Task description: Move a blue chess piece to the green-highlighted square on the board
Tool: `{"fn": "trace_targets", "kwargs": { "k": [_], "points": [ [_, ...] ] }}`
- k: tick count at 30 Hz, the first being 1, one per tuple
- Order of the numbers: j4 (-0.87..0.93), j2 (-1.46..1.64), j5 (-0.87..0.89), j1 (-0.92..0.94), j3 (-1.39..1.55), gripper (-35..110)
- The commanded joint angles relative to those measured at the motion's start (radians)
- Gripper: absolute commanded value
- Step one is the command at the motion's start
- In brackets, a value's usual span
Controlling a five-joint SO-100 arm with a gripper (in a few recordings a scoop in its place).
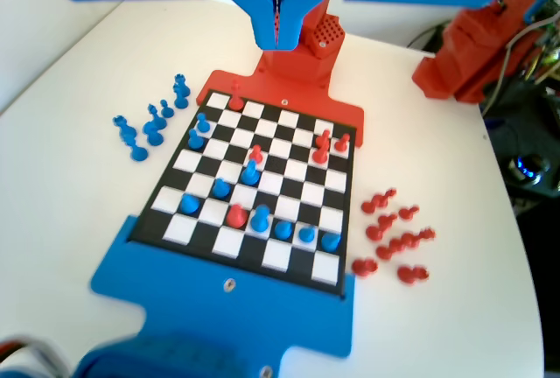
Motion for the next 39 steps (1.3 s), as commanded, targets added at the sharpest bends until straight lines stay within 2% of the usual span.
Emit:
{"fn": "trace_targets", "kwargs": {
  "k": [1,5,15,39],
  "points": [
    [0.058,0.11,0.071,-0.003,-0.029,1],
    [0.055,0.235,0.107,-0.029,0.095,1],
    [-0.109,0.463,0.124,-0.052,0.327,1],
    [-0.147,0.632,0.13,-0.051,0.334,1]
  ]
}}
